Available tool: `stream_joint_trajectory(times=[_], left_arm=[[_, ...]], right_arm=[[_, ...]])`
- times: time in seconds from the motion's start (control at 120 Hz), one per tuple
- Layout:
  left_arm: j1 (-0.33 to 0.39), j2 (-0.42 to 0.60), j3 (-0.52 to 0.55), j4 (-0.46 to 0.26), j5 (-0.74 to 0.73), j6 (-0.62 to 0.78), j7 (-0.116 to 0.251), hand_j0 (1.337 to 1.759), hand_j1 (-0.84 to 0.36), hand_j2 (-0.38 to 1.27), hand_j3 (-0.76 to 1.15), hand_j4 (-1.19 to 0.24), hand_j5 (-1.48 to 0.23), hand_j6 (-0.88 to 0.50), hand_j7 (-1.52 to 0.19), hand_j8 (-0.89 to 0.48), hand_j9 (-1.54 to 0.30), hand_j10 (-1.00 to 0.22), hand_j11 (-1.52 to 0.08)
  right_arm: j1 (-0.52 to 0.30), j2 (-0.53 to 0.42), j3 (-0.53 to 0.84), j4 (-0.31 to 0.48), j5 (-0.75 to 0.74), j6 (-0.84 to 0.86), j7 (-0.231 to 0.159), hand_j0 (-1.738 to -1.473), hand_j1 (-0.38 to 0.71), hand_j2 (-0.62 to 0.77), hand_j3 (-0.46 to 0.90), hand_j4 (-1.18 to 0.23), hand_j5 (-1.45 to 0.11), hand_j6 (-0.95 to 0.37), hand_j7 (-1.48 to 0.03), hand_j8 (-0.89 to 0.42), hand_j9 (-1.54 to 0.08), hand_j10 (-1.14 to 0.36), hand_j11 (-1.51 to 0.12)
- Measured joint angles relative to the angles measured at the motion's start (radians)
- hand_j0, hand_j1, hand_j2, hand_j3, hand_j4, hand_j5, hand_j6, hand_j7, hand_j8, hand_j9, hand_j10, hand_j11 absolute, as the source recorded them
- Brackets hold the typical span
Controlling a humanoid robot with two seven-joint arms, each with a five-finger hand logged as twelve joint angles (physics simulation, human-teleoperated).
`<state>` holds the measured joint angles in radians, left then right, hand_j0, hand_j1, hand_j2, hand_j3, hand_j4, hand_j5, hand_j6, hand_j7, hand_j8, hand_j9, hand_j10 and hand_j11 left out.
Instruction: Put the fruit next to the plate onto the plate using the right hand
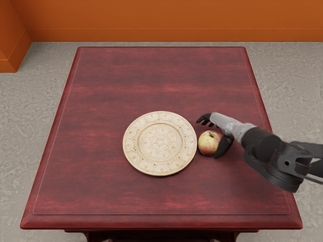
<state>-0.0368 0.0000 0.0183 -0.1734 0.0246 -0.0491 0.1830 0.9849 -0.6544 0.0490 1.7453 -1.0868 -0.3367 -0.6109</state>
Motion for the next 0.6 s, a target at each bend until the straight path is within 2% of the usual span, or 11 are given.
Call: stream_joint_trajectory(times=[0.35,0.6], left_arm=[[0.000,0.000,0.000,0.000,0.000,0.000,0.000,1.658,0.35,0.00,0.00,0.00,0.00,0.00,0.00,0.00,0.00,0.00,0.00],[0.000,0.000,0.000,0.000,0.000,0.000,0.000,1.658,0.35,0.00,0.00,0.00,0.00,0.00,0.00,0.00,0.00,0.00,0.00]], right_arm=[[-0.005,0.005,0.000,0.000,-0.003,-0.007,0.000,-1.658,0.14,-0.04,0.00,-0.42,-0.55,-0.42,-0.55,-0.41,-0.55,-0.42,-0.55],[-0.006,0.000,0.012,0.000,-0.001,-0.014,0.000,-1.657,0.18,0.15,0.00,-0.52,-0.68,-0.45,-0.67,-0.40,-0.68,-0.52,-0.68]])
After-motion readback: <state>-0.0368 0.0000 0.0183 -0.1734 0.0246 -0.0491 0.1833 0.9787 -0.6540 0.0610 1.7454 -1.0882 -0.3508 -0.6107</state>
